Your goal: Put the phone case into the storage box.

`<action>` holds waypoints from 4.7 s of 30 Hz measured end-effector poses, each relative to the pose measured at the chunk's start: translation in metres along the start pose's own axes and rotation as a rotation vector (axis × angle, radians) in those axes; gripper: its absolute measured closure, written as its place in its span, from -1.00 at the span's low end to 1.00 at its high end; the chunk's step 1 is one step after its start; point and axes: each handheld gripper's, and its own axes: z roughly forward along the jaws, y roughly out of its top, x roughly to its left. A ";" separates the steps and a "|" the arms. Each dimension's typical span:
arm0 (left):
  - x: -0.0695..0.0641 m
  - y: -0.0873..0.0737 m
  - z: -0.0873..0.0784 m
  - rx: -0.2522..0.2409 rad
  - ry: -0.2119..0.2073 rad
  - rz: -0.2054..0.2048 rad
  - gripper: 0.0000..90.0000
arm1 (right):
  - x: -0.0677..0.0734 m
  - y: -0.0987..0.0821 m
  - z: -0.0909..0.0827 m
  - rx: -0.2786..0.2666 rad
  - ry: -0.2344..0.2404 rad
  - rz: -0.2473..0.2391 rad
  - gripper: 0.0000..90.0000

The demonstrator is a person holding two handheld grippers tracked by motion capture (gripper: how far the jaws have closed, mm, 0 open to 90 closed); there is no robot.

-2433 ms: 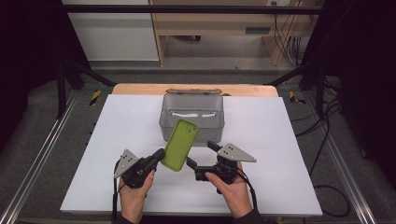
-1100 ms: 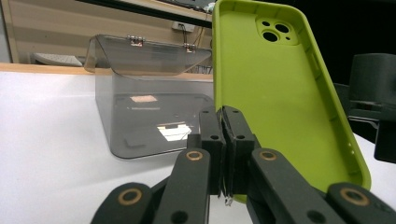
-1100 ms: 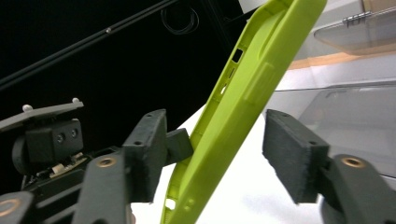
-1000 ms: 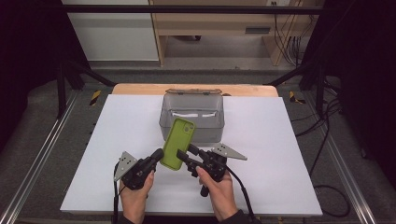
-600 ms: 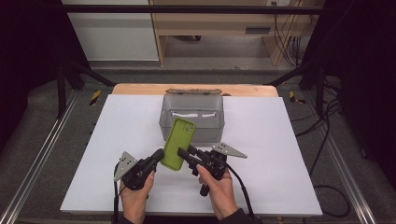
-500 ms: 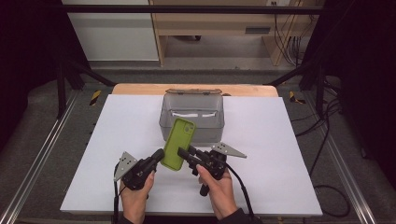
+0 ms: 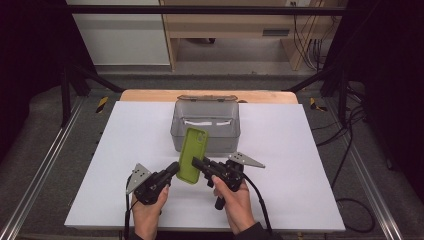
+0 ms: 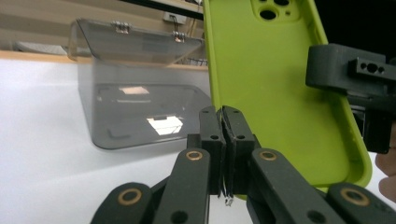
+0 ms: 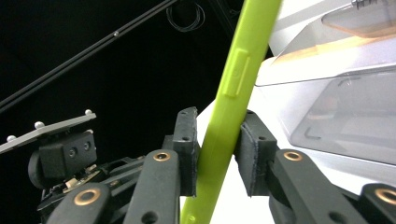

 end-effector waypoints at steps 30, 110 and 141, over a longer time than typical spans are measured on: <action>-0.009 -0.006 0.008 0.030 0.021 0.042 0.41 | -0.020 -0.003 -0.029 0.014 -0.063 0.005 0.72; 0.087 0.008 -0.074 -0.081 0.231 0.074 -0.96 | -0.039 0.096 -0.089 -0.049 -0.322 -0.089 0.72; 0.089 0.007 -0.072 -0.076 0.236 0.076 -0.96 | -0.039 0.153 -0.037 0.021 -0.345 -0.057 0.72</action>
